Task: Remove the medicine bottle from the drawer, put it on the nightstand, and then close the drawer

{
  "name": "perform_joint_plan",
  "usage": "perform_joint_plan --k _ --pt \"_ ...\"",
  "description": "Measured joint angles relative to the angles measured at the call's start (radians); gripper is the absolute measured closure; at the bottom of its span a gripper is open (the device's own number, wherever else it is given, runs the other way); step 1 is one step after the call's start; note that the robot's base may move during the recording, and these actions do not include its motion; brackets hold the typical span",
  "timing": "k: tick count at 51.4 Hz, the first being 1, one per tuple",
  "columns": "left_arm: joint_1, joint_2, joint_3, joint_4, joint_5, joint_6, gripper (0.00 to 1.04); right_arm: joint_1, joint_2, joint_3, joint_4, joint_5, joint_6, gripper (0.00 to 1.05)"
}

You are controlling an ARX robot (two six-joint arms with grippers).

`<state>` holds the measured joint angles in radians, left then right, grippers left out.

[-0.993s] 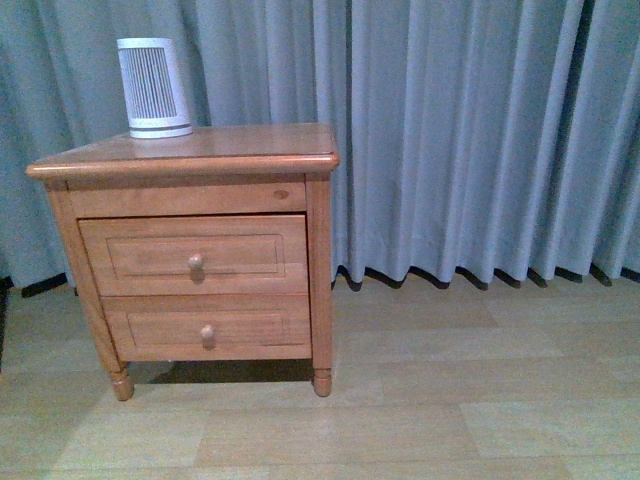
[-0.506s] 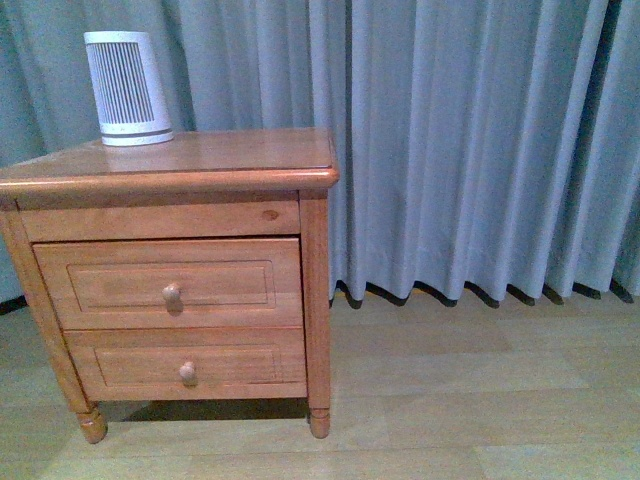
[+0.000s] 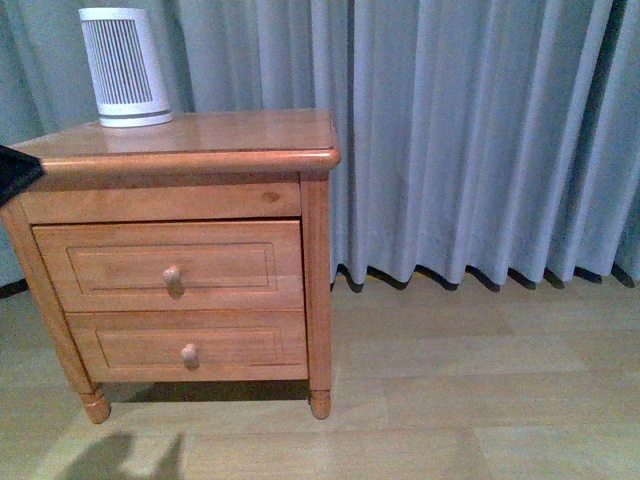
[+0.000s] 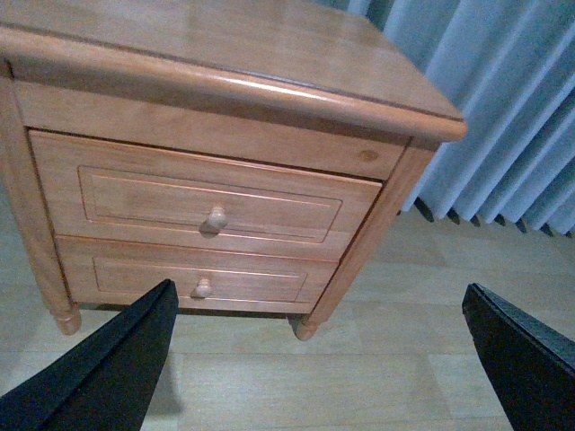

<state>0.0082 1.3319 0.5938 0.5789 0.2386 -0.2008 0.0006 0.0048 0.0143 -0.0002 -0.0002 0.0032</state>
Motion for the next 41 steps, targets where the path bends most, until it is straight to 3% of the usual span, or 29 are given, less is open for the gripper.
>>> perform_joint_plan --k 10,26,41 --pt "-0.061 0.377 0.197 0.107 -0.071 -0.006 0.06 0.0 0.0 0.0 0.0 0.0 0.0 0.07" --pt "-0.116 0.756 0.507 0.148 -0.197 0.07 0.06 0.0 0.0 0.0 0.0 0.0 0.0 0.07" --pt "-0.101 1.034 0.771 0.156 -0.246 0.196 0.06 0.0 0.0 0.0 0.0 0.0 0.0 0.07"
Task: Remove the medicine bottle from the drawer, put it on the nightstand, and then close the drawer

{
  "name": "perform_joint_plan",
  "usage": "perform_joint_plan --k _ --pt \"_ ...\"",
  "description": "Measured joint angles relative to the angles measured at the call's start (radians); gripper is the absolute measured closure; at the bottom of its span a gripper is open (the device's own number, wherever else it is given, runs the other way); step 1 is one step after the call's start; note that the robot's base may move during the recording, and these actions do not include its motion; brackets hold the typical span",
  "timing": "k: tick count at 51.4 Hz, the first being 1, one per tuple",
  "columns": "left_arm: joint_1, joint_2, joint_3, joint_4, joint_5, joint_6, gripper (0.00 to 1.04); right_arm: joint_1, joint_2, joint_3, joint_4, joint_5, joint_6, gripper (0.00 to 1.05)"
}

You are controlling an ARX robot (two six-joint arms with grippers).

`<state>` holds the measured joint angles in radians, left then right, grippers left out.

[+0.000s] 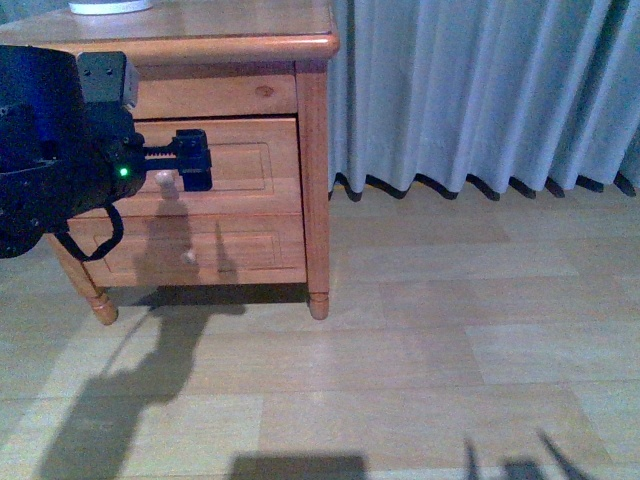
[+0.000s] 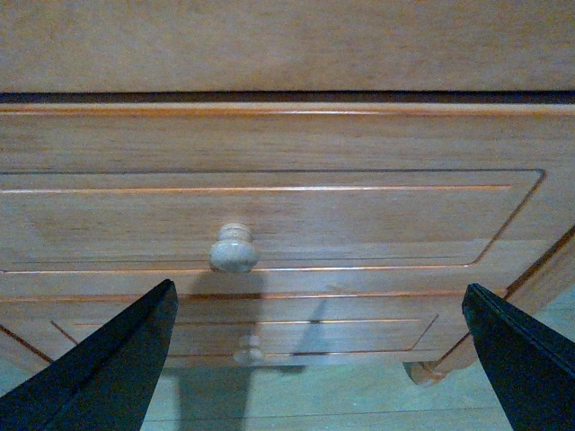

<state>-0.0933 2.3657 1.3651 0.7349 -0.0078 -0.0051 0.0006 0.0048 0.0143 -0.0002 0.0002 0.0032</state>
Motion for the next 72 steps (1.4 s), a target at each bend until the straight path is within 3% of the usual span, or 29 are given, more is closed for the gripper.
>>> perform_joint_plan --k 20,72 --pt "0.037 0.144 0.176 -0.012 0.032 -0.032 0.06 0.0 0.0 0.0 0.0 0.0 0.0 0.07" --pt "0.036 0.292 0.331 0.002 0.036 -0.041 0.06 0.0 0.0 0.0 0.0 0.0 0.0 0.07"
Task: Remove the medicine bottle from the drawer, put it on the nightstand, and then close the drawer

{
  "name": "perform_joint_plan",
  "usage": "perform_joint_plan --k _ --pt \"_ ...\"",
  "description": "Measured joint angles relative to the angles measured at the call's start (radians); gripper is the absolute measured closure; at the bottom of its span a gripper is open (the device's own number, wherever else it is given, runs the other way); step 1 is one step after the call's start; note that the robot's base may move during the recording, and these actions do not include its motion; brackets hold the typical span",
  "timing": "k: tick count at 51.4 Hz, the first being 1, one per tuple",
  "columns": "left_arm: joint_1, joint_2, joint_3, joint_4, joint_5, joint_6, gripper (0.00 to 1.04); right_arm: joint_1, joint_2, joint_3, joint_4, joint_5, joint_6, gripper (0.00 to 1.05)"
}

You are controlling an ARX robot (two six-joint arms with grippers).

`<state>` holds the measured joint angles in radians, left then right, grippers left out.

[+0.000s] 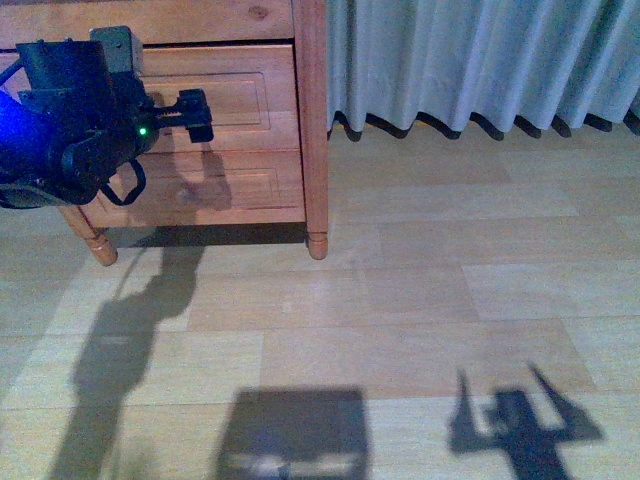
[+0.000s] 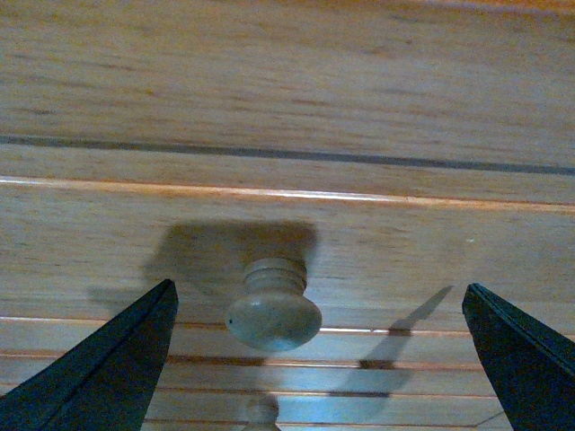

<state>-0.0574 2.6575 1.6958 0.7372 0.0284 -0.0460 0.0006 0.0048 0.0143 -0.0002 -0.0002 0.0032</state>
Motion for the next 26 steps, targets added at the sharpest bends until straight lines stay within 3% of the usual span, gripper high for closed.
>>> perform_joint_plan --k 8,26 --pt "0.014 0.007 0.0 0.014 0.016 0.009 0.07 0.0 0.0 0.0 0.0 0.0 0.0 0.07" --pt "0.038 0.014 0.0 0.039 0.061 0.037 0.62 0.0 0.0 0.0 0.0 0.0 0.0 0.07"
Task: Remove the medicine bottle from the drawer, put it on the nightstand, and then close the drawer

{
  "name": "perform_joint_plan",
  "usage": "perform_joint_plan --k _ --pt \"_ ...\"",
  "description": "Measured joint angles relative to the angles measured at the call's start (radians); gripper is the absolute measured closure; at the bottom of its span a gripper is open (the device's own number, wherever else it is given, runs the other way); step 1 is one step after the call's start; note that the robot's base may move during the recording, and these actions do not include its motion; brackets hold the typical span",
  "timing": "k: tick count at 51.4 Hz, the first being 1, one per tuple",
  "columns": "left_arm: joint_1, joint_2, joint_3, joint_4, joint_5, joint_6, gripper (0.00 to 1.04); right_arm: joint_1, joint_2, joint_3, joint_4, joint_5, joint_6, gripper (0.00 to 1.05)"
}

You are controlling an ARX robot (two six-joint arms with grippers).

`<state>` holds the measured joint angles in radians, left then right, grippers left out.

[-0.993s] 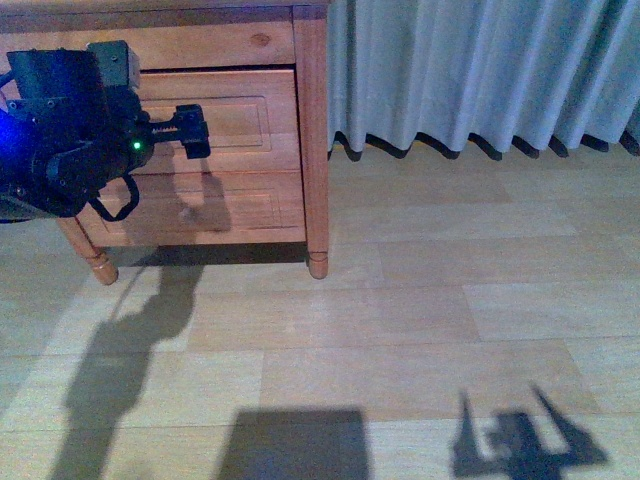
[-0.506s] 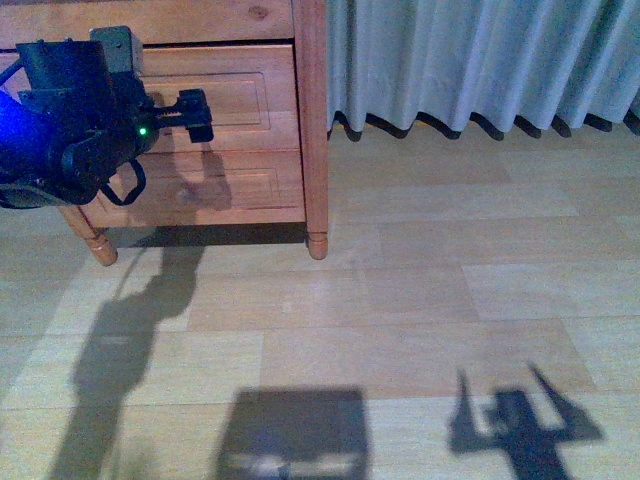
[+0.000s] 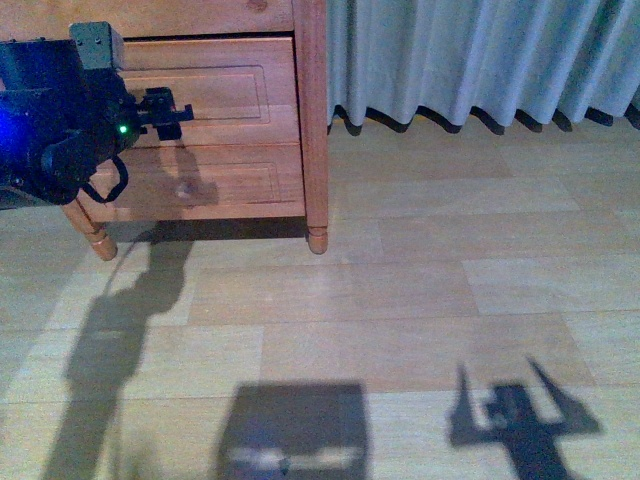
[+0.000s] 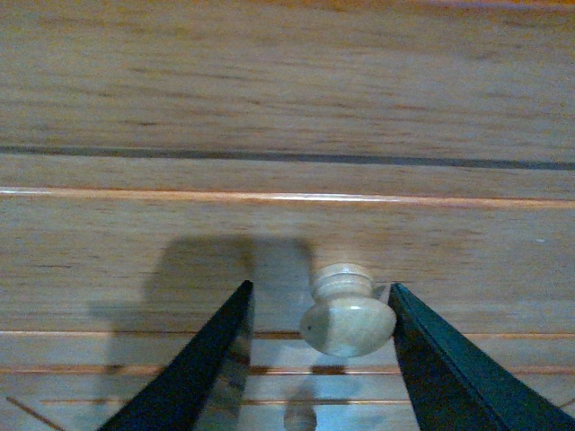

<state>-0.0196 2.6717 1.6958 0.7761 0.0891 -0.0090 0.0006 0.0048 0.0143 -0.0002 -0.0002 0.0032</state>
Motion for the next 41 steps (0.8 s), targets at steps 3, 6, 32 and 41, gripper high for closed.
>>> perform_joint_plan --k 3,6,32,41 --pt "-0.001 0.0 0.0 0.005 0.005 0.006 0.71 0.0 0.0 0.0 0.0 0.0 0.0 0.07" --pt "-0.003 0.0 0.0 0.008 0.005 0.011 0.77 0.0 0.0 0.0 0.0 0.0 0.0 0.07" --pt "-0.012 -0.079 -0.197 0.124 -0.032 0.008 0.79 0.0 0.0 0.0 0.0 0.0 0.0 0.07" --pt "-0.012 -0.181 -0.443 0.248 -0.03 -0.006 0.79 0.0 0.0 0.0 0.0 0.0 0.0 0.07"
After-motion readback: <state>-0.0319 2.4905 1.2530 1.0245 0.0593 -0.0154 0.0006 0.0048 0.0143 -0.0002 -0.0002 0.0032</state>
